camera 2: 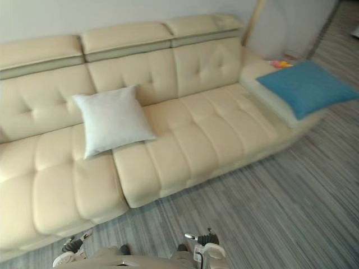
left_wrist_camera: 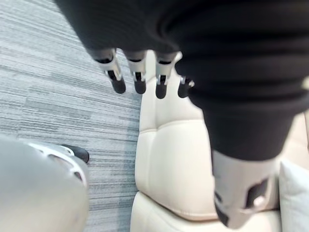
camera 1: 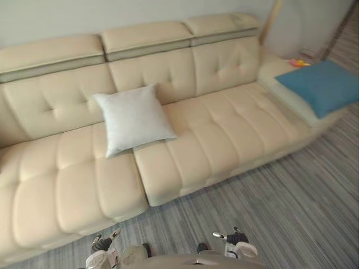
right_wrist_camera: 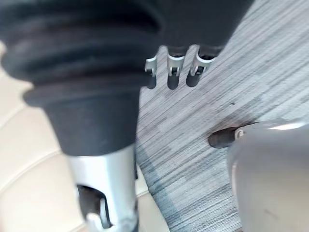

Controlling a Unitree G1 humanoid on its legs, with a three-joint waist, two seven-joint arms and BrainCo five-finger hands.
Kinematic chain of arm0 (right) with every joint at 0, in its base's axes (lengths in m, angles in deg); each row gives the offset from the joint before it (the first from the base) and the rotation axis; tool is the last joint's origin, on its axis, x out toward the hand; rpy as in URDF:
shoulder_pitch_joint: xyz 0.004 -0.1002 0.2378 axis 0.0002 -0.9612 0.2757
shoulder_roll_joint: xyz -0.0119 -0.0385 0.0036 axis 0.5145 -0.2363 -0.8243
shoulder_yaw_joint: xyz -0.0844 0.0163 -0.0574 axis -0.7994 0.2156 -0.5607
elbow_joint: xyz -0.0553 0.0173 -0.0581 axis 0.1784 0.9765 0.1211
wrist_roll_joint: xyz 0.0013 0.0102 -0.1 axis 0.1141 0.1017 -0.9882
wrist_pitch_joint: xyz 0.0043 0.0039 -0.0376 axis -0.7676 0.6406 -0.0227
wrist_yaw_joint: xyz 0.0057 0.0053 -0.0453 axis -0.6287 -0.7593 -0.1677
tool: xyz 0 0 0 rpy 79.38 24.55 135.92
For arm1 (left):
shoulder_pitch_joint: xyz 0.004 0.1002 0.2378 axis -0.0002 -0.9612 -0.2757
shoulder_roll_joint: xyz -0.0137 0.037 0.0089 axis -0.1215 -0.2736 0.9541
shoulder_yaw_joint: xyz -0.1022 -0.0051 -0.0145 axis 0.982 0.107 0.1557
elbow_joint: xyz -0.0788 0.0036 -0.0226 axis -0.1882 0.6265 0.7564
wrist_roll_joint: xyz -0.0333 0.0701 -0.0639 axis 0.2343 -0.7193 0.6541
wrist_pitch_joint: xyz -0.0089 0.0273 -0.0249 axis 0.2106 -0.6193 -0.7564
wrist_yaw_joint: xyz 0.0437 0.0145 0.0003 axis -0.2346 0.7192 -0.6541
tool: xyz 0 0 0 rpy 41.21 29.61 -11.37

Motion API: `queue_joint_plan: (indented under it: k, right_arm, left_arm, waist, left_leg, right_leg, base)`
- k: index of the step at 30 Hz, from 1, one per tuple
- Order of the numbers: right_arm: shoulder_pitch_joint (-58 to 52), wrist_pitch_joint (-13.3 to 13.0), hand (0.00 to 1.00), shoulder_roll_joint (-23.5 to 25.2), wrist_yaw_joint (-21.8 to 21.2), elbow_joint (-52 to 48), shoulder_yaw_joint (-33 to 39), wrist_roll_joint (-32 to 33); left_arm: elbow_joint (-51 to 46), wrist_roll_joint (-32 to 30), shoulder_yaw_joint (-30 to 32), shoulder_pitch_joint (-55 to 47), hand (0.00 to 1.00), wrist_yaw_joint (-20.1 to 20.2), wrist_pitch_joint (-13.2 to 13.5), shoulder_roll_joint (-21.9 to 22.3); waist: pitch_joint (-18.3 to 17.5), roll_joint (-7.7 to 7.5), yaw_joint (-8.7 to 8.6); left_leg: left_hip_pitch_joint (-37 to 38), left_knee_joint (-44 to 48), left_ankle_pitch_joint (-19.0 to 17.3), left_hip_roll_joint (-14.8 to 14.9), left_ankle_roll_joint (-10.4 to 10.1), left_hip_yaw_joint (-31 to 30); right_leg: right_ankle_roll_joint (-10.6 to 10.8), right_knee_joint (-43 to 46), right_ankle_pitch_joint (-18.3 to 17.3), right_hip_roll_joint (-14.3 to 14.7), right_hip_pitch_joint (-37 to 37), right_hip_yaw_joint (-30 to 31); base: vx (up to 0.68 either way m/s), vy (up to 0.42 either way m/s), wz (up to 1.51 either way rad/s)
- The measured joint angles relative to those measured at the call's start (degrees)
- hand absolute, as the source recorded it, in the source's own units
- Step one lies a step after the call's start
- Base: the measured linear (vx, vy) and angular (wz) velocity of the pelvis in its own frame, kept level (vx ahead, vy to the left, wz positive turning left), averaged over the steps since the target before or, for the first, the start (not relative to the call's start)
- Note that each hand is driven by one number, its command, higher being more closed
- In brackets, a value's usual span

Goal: Pick up cushions and gather them together orderly.

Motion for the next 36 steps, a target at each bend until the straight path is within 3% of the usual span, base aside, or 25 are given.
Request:
queue_joint_plan:
  k: [5, 8, 10, 12, 13, 14, 15, 16, 18, 19, 21, 22, 23, 24, 25, 26, 28, 29, 32, 35, 36]
  right_arm:
    - [-0.2, -0.2, 0.00, 0.0, 0.5, -0.1, 1.7, 2.1]
    - [0.5, -0.4, 0.00, -0.3, 0.7, -0.2, 2.5, 3.1]
    - [1.7, -0.9, 0.00, -0.4, 0.7, -0.2, 1.9, 3.2]
    - [2.3, -1.6, 0.00, -0.6, 0.7, -0.8, 0.1, 3.1]
    - [2.8, -1.6, 0.00, -0.3, 0.7, -2.0, -0.2, 3.1]
    - [3.0, -1.6, 0.00, -0.9, 0.7, -2.2, 0.0, 3.1]
    - [3.0, -1.6, 0.00, -1.8, 0.7, -2.4, 0.4, 3.0]
    - [2.2, -1.6, 0.00, -2.2, 0.8, -2.4, 1.0, 3.0]
    - [0.4, -1.5, 0.00, -2.3, 0.8, -2.3, 1.0, 3.0]
    - [-0.5, -1.2, 0.00, -2.8, 0.8, -2.3, 1.1, 3.1]
    - [-0.4, -1.1, 0.00, -3.1, 0.8, -2.4, 1.1, 3.1]
    - [-0.3, -1.1, 0.00, -3.3, 0.7, -2.7, 1.2, 3.5]
    - [-0.4, -1.1, 0.00, -3.3, 0.9, -3.3, 1.2, 3.7]
    - [-1.3, -1.1, 0.00, -3.3, 0.9, -4.0, 1.0, 3.7]
    - [-0.9, -1.1, 0.00, -2.9, 0.9, -4.3, 0.8, 3.8]
    - [-0.9, -1.2, 0.00, -2.3, 0.9, -4.7, 0.3, 3.9]
    - [-0.6, -1.4, 0.00, -2.7, 0.9, -4.6, 0.3, 3.9]
    - [0.2, -1.2, 0.00, -2.9, 0.9, -4.4, 0.4, 3.9]
    - [0.6, -1.0, 0.00, -2.6, 0.8, -3.3, 0.3, 3.8]
    - [-0.1, -1.0, 0.00, -1.4, 0.8, -3.5, 0.1, 3.8]
    - [-0.4, -1.0, 0.00, -1.5, 0.8, -4.1, -0.1, 3.9]
  left_arm:
    - [1.8, -0.6, -1.6, 1.6, 0.00, 0.0, -0.1, 0.1]
    - [2.3, -1.9, -1.9, 1.7, 0.00, 0.1, -0.4, 0.6]
    - [3.0, -3.3, -1.8, 1.4, 0.00, 0.1, -0.8, 0.8]
    - [3.1, -3.5, -1.8, 1.5, 0.00, 0.0, -0.8, 0.8]
    - [2.9, -4.2, -1.9, 1.7, 0.00, 0.1, -0.8, 0.5]
    - [3.0, -4.4, -2.1, 2.3, 0.00, 0.0, -0.8, 0.8]
    - [2.5, -4.5, -3.5, 2.4, 0.00, 0.1, -0.8, 1.3]
    - [2.5, -5.1, -4.5, 2.3, 0.00, 0.1, -0.8, 1.3]
    - [2.5, -5.5, -5.4, 2.2, 0.00, 0.1, -0.8, 0.7]
    - [2.1, -5.6, -5.5, 2.2, 0.00, 0.1, -0.8, 1.0]
    - [1.8, -5.6, -5.5, 2.1, 0.00, 0.1, -0.9, 1.1]
    - [1.8, -5.7, -5.7, 2.1, 0.00, 0.1, -1.0, 1.5]
    - [1.7, -5.7, -6.0, 2.1, 0.00, 0.1, -1.0, 1.5]
    - [1.5, -5.7, -6.3, 2.8, 0.00, 0.1, -1.0, 1.0]
    - [1.3, -6.1, -6.3, 3.1, 0.00, 0.2, -1.0, 1.0]
    - [1.0, -6.1, -6.4, 2.8, 0.00, 0.3, -1.0, 1.3]
    - [-0.9, -6.1, -6.3, 2.3, 0.00, 0.3, -0.6, 1.5]
    - [-0.9, -5.9, -6.3, 2.3, 0.00, 0.2, -0.6, 1.9]
    - [-2.0, -5.5, -6.4, 2.0, 0.00, 0.2, -0.2, 2.1]
    - [-3.1, -5.6, -6.3, 2.0, 0.00, 0.2, 0.1, 2.5]
    - [-3.5, -5.6, -6.2, 2.0, 0.00, 0.1, 0.1, 2.8]
  waist:
    - [-0.5, 1.12, -1.05]
    - [0.0, 2.69, -1.22]
    - [0.4, 3.86, -0.85]
    - [0.6, 4.16, -0.24]
    - [1.2, 3.56, -0.42]
    - [1.5, 3.77, -0.64]
    - [2.6, 5.32, -0.84]
    - [2.7, 5.47, -1.05]
    - [2.6, 5.50, -1.31]
    - [2.5, 5.45, -1.65]
    - [2.3, 6.23, -1.25]
    - [1.9, 8.41, -1.15]
    - [2.2, 8.09, -1.59]
    - [3.0, 8.02, -1.40]
    - [3.6, 6.09, -0.46]
    - [4.0, 5.34, 0.07]
    - [4.2, 4.79, 0.38]
    - [4.2, 5.54, 0.83]
    - [4.2, 5.82, 2.30]
    - [4.2, 5.76, 2.42]
    - [4.1, 5.92, 3.30]
  left_leg:
    - [3.2, -3.3, 1.2, 0.2, 1.4, 4.4]
    - [3.3, -3.9, 1.4, 1.0, 1.6, 4.7]
    - [5.0, -4.6, 0.9, 3.1, 1.4, 8.5]
    - [6.6, -5.6, 0.6, 4.6, 1.5, 12.4]
    - [7.6, -6.0, 0.2, 4.6, 1.0, 16.5]
    - [8.0, -6.0, 0.2, 4.9, 0.8, 17.8]
    - [9.3, -6.3, 0.4, 5.6, 0.5, 19.9]
    - [10.8, -6.3, 0.0, 5.9, -0.2, 22.2]
    - [11.8, -6.6, -0.3, 5.5, -2.0, 23.7]
    - [12.0, -7.6, -1.6, 5.5, -3.3, 23.2]
    - [12.7, -8.2, -2.9, 6.1, -3.6, 23.2]
    - [12.4, -6.2, -3.9, 8.7, -3.8, 23.8]
    - [12.2, -3.9, -5.0, 9.4, -3.6, 23.6]
    - [12.0, 5.1, -5.8, 13.1, -4.7, 23.0]
    - [8.5, 17.3, -3.1, 15.8, 0.1, 20.0]
    - [5.8, 22.5, -3.2, 16.2, 1.0, 16.6]
    - [1.3, 26.4, -5.3, 13.7, -0.7, 8.5]
    - [-1.2, 25.4, -6.9, 11.2, -0.4, 4.6]
    - [-5.7, 14.7, -7.0, 7.2, -0.8, 0.4]
    - [-10.1, 6.1, -3.2, 5.3, -0.8, -3.2]
    - [-11.1, 0.4, -0.2, 4.4, -1.5, -5.3]
  right_leg:
    - [-0.9, -2.7, 2.2, 1.5, -0.8, 2.6]
    - [-1.9, -3.0, 4.0, 3.5, -3.4, 7.5]
    - [-2.2, -3.0, 8.6, 6.9, -5.8, 9.4]
    - [-4.2, -5.1, 13.5, 9.4, -6.9, 3.8]
    - [-11.7, -7.0, 8.5, 8.2, -6.7, -8.6]
    - [-10.8, -6.1, 8.1, 7.0, -6.9, -13.0]
    - [-11.5, -3.7, 5.4, 5.6, -7.1, -22.6]
    - [-10.9, -2.5, 4.5, 3.8, -6.6, -29.8]
    - [-7.7, -3.4, 8.0, 3.7, -6.0, -30.3]
    - [-7.3, -5.0, 9.2, 5.3, -6.0, -28.6]
    - [-6.3, -5.9, 8.3, 7.5, -6.2, -27.5]
    - [-9.1, -0.7, 5.5, 8.2, -7.4, -27.5]
    - [-9.9, 3.8, 3.3, 7.9, -8.1, -27.1]
    - [-8.4, 8.0, -2.0, 8.9, -7.7, -25.7]
    - [-8.9, 7.3, -2.4, 9.3, -6.0, -23.4]
    - [-9.1, 6.3, -2.3, 9.1, -4.7, -22.1]
    - [-9.1, 4.8, -2.2, 9.3, -3.1, -19.5]
    - [-9.1, 3.8, -2.2, 9.3, -1.6, -17.5]
    - [-8.5, 2.2, -2.6, 9.0, 0.3, -13.3]
    - [-7.5, 0.8, -3.8, 8.5, 2.9, -11.1]
    - [-6.5, 0.4, -5.0, 8.2, 4.0, -9.9]
  base:
    - [0.06, 0.023, -0.68]
    - [0.08, -0.060, -0.97]
    - [0.04, -0.076, -1.67]
    - [0.03, -0.110, -1.93]
    - [0.01, -0.136, -1.35]
    - [-0.01, -0.126, -1.40]
    - [-0.06, -0.091, -1.02]
    - [-0.06, -0.089, -1.17]
    - [-0.05, -0.094, -0.79]
    - [-0.04, -0.076, -0.54]
    - [-0.01, -0.064, -0.90]
    - [0.03, -0.033, -0.75]
    - [0.22, -0.098, -0.49]
    - [0.23, -0.177, -0.54]
    - [0.27, -0.227, -0.70]
    - [0.13, -0.168, -0.63]
    - [0.18, -0.072, -0.63]
    - [0.23, 0.004, -0.74]
    - [0.24, 0.091, -0.83]
    - [0.25, 0.131, -0.42]
    - [0.27, 0.180, -0.44]
